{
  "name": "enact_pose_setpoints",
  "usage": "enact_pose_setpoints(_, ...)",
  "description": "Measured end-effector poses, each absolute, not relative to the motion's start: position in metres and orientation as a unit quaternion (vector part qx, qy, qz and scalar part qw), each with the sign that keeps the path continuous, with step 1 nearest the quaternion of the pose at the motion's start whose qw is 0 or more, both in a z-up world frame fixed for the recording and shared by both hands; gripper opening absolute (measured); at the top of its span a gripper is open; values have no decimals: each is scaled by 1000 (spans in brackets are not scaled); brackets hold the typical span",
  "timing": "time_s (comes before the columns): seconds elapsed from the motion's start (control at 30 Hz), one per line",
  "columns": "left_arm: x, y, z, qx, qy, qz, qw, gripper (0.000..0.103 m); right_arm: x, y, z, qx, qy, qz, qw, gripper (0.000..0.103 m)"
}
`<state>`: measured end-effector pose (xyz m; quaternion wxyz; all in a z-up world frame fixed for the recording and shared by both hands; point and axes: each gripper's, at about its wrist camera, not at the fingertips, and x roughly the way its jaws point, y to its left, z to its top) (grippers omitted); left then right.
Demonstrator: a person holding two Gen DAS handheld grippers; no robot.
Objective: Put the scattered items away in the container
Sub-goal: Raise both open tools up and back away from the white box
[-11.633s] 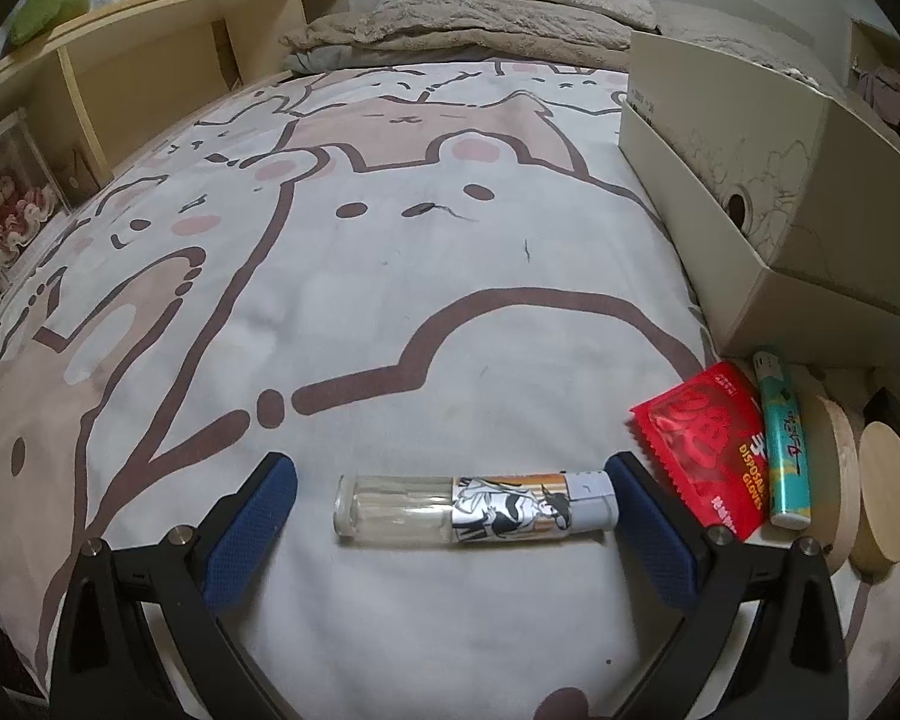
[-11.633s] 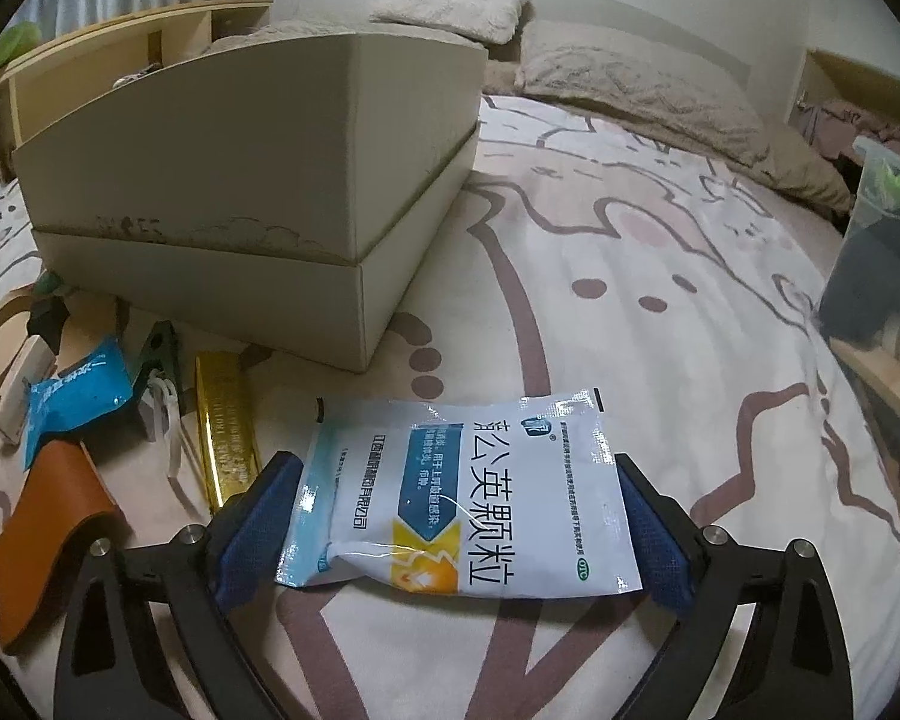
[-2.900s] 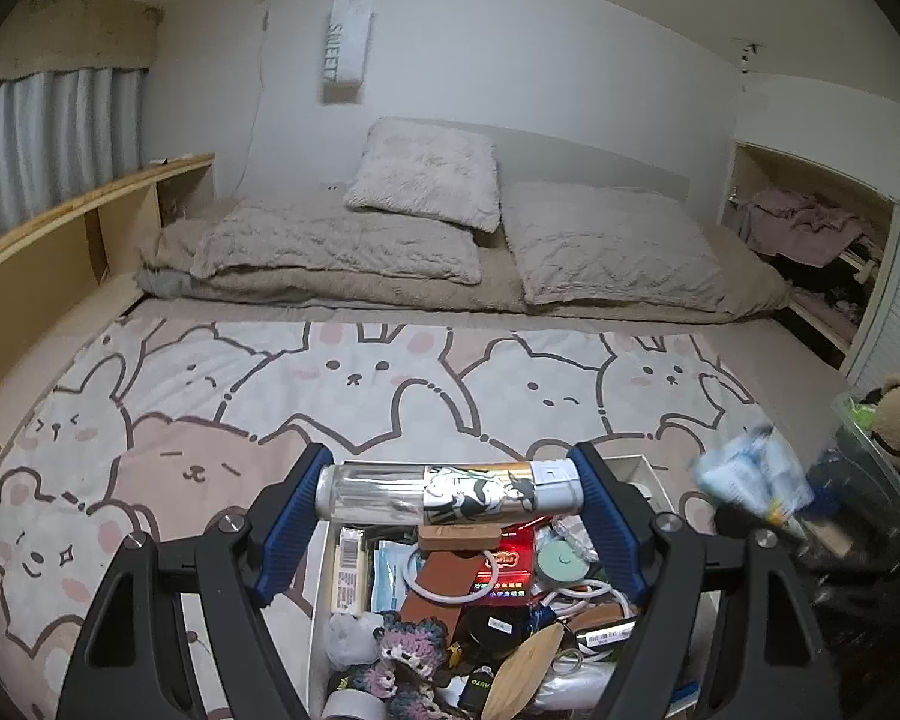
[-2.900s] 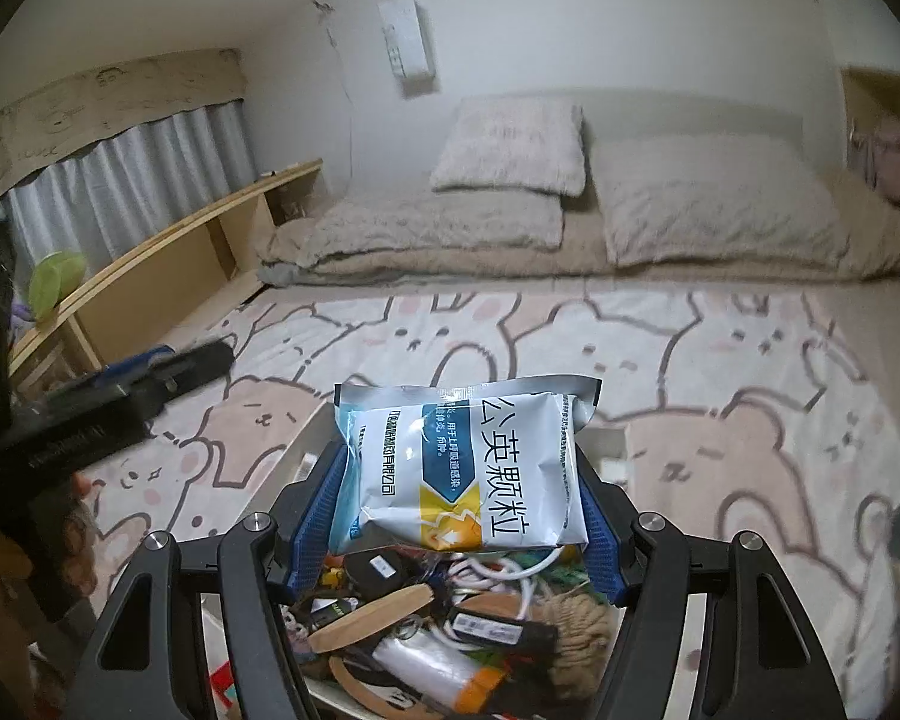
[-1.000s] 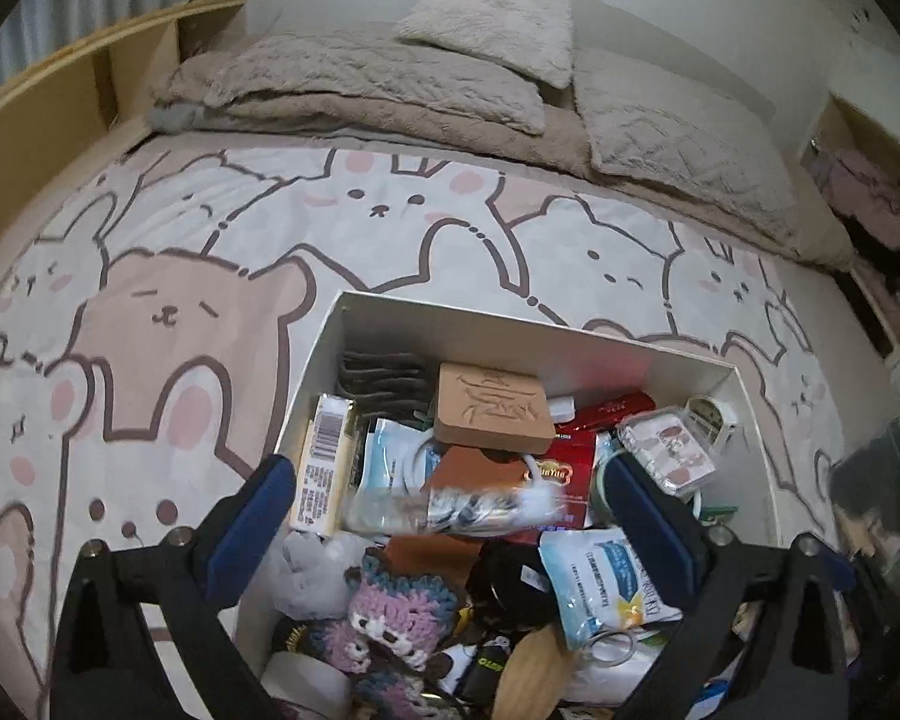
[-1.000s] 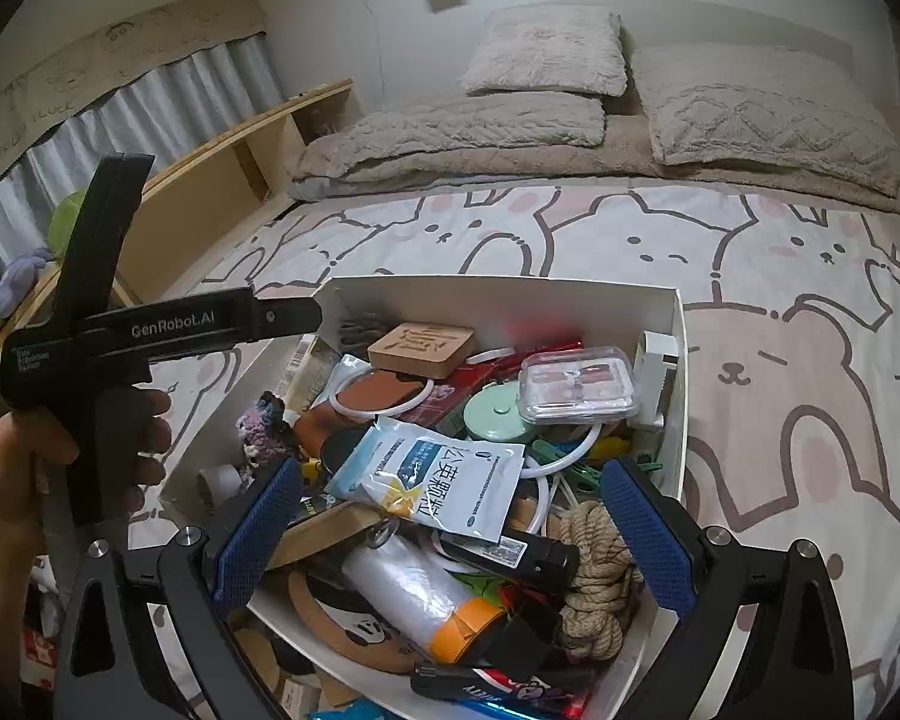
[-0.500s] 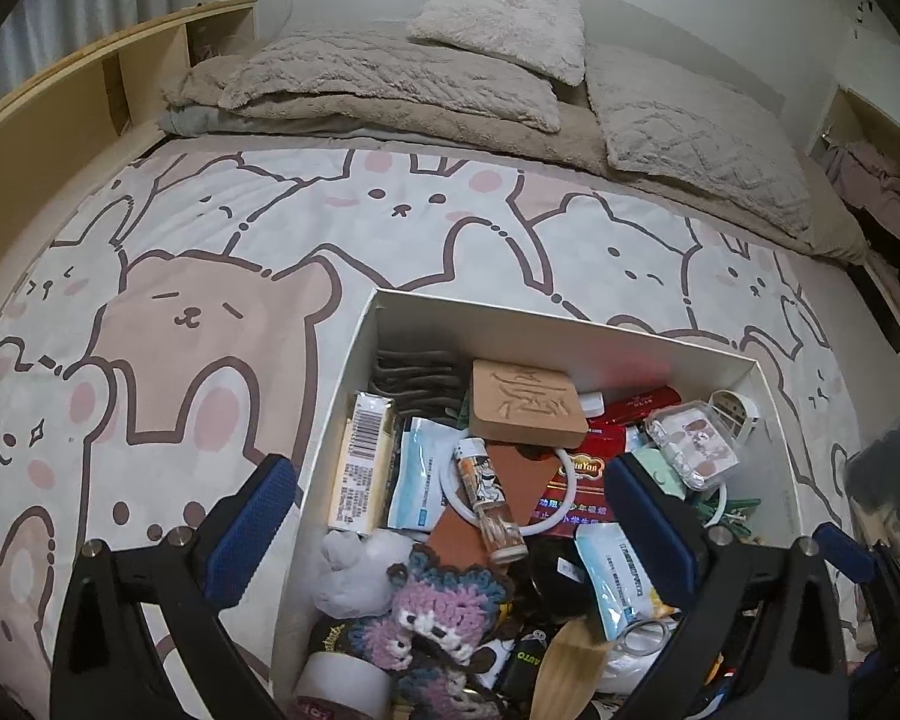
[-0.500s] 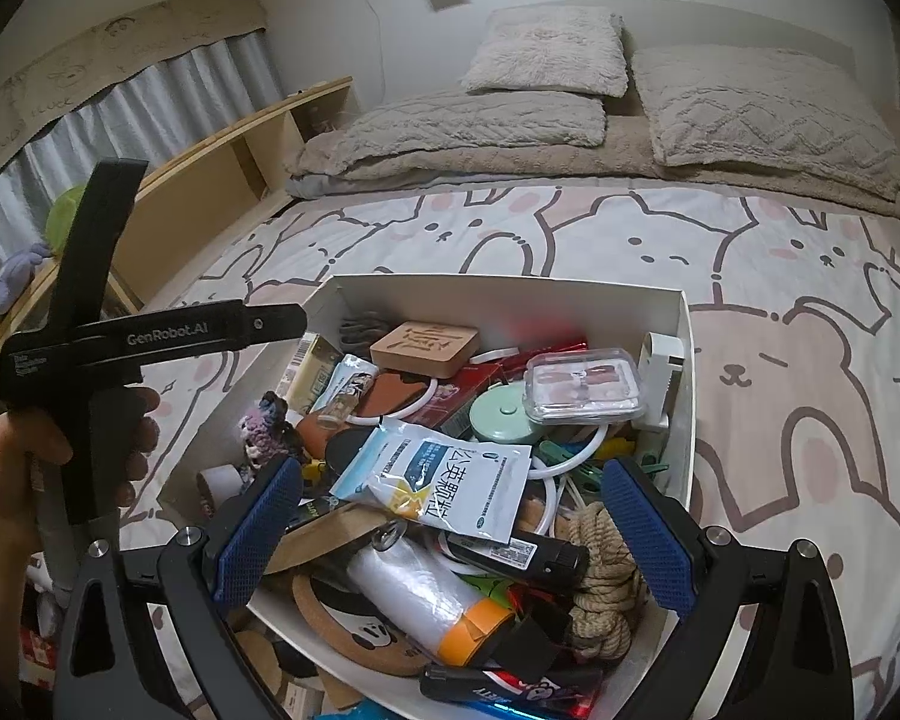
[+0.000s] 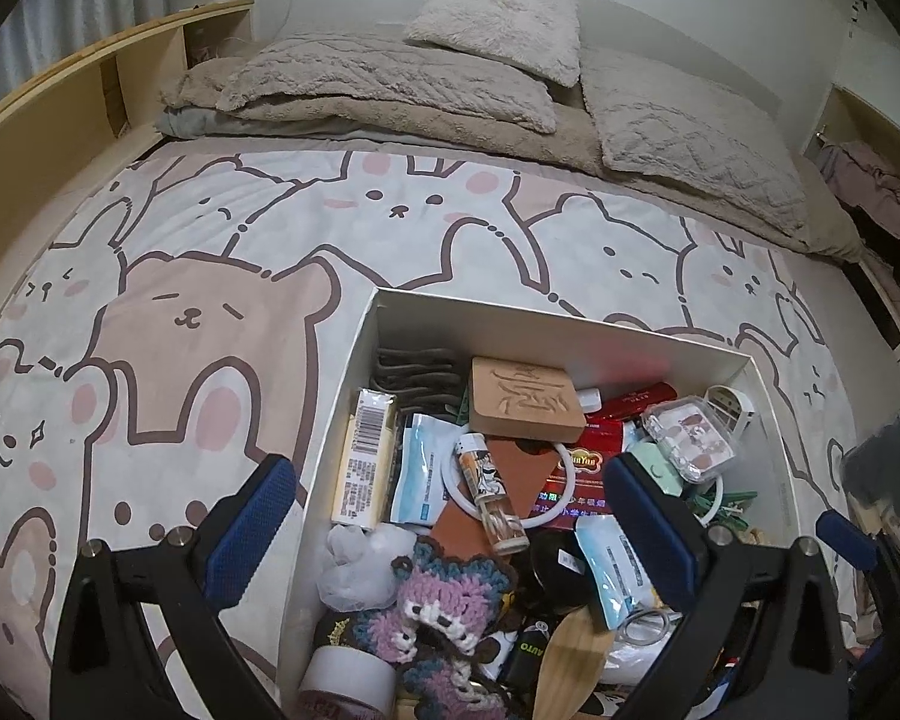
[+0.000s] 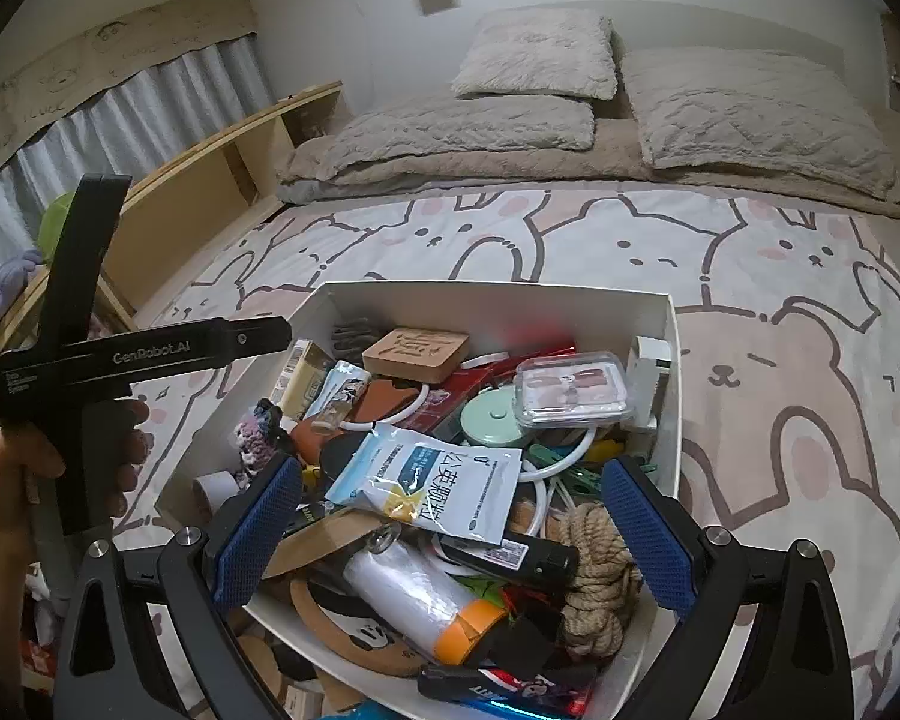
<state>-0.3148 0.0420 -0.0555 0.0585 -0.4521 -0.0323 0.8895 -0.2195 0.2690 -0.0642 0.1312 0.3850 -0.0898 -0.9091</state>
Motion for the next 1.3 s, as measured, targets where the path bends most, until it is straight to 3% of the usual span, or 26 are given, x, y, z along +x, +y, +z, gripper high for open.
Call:
enact_pose_setpoints(0.73,-274,41,-23,-417,-20,904,96,103,-193,270,-29,358,-82,-925,101,100)
enact_pose_setpoints(1.3,-200,21,22,-347,18,927,144,103,-140,269,11,296,-60,-950,75,100)
